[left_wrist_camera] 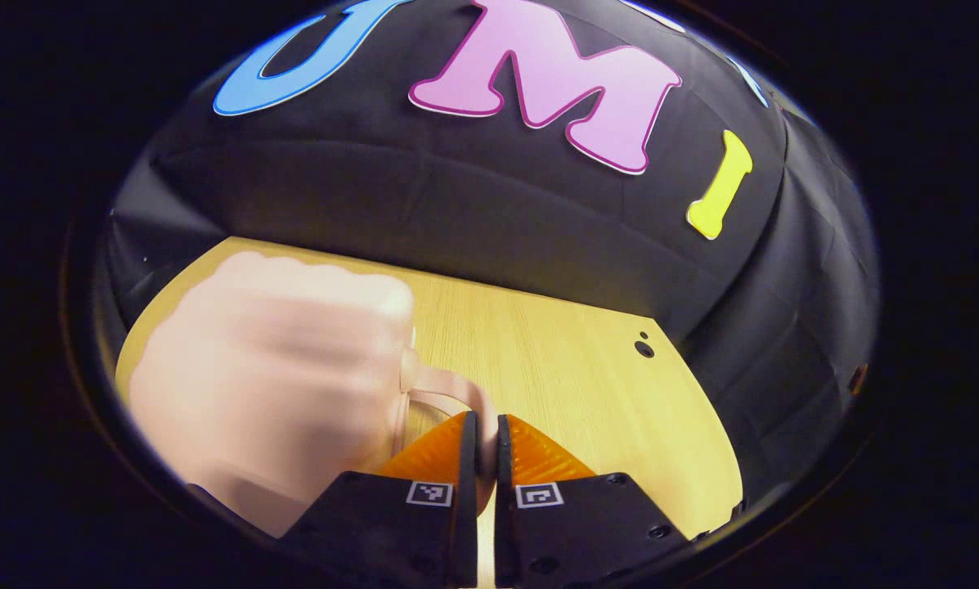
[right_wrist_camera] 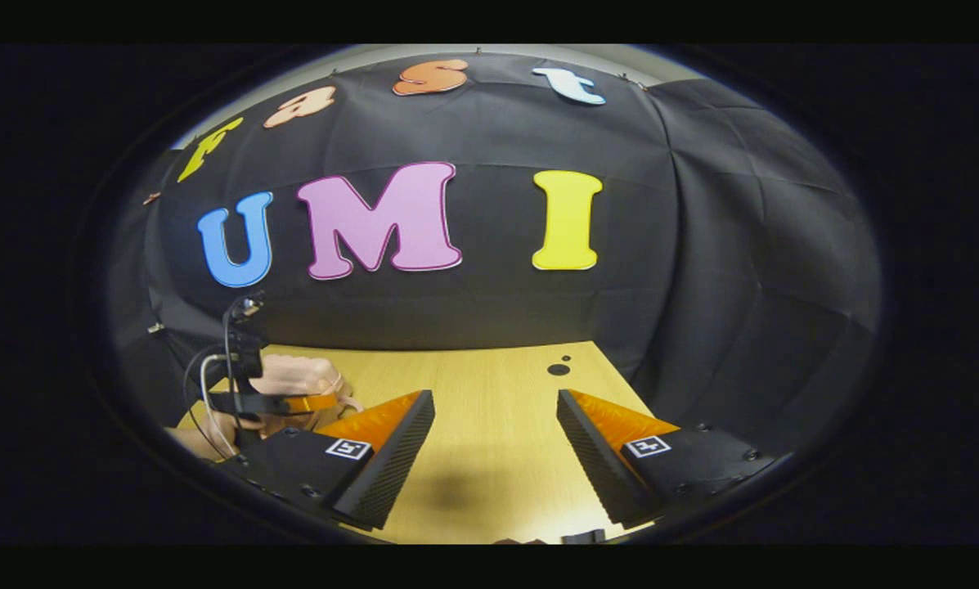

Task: First open the suitcase, pack the skin care products into it, and then close the suitcase.

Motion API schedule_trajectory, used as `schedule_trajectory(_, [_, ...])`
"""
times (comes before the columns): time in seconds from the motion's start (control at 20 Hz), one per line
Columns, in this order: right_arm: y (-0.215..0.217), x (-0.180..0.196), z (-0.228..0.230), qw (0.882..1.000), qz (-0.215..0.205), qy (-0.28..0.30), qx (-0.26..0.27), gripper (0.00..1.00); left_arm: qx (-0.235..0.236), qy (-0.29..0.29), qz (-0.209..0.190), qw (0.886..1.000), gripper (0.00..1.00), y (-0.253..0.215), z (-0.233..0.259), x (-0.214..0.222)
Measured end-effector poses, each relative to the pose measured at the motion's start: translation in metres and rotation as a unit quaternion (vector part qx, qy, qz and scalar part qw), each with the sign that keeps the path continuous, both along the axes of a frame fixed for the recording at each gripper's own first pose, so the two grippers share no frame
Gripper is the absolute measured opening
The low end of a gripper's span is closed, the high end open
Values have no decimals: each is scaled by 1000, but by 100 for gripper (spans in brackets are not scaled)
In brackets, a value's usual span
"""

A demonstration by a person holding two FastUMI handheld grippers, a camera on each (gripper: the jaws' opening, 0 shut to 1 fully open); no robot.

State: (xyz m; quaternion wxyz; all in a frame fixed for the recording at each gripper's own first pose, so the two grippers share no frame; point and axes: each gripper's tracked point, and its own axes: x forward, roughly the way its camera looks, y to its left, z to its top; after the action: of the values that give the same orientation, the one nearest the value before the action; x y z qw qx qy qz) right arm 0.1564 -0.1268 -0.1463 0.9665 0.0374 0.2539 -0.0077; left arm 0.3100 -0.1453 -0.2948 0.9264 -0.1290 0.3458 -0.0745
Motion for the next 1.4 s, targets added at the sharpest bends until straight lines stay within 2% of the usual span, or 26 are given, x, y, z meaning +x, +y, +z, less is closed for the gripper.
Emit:
schedule_trajectory(0.05, [-6, 1, 0, 1000, 5, -2, -1, 96, 8, -3, 8, 1000, 16, -3, 1, -2])
schedule_trajectory(0.1, [-10, 3, 1, 1000, 10, -4, 1, 96, 11, -4, 17, 1000, 23, -5, 5, -5])
schedule_trajectory(0.15, [-11, 2, 1, 1000, 16, -7, 4, 96, 3, -6, 24, 1000, 18, -8, 13, -8])
schedule_trajectory(0.2, [-14, 3, 2, 1000, 19, -11, 7, 96, -9, -14, 31, 999, 50, -12, 27, -9])
schedule_trajectory(0.25, [-17, 3, 4, 1000, 21, -18, 10, 96, -18, -27, 42, 999, 48, -9, 42, -10])
schedule_trajectory(0.4, [-23, 0, 10, 999, 20, -24, 17, 96, -20, -67, 65, 995, 80, 4, 95, -25])
schedule_trajectory(0.55, [-27, -8, 22, 999, 2, -38, 24, 96, 12, -114, 66, 991, 95, 22, 148, -43])
schedule_trajectory(0.7, [-22, -20, 39, 999, -6, -50, 15, 97, 70, -170, 56, 981, 96, 37, 202, -69])
schedule_trajectory(0.75, [-19, -24, 45, 998, -6, -56, 2, 88, 94, -184, 53, 977, 96, 42, 217, -77])
schedule_trajectory(0.8, [-16, -30, 52, 998, -6, -64, -11, 98, 116, -197, 50, 972, 96, 47, 232, -88])
schedule_trajectory(0.9, [-1, -42, 71, 997, -6, -81, -14, 98, 140, -228, 39, 963, 96, 50, 263, -111])
schedule_trajectory(1.0, [16, -53, 82, 996, -4, -91, -18, 98, 127, -244, 16, 961, 96, 40, 287, -133])
schedule_trajectory(1.1, [24, -64, 92, 993, -4, -104, -48, 98, 110, -248, 0, 962, 96, 39, 302, -159])
schedule_trajectory(1.25, [49, -85, 106, 992, -2, -119, -43, 98, 100, -270, 4, 958, 95, 50, 322, -185])
schedule_trajectory(1.3, [54, -91, 109, 992, -5, -121, -38, 90, 103, -274, 14, 956, 95, 56, 325, -190])
schedule_trajectory(1.35, [56, -97, 112, 991, -10, -126, -34, 96, 106, -278, 22, 954, 95, 63, 325, -197])
schedule_trajectory(1.4, [60, -104, 116, 990, -16, -134, -30, 96, 109, -277, 22, 954, 95, 70, 324, -209])
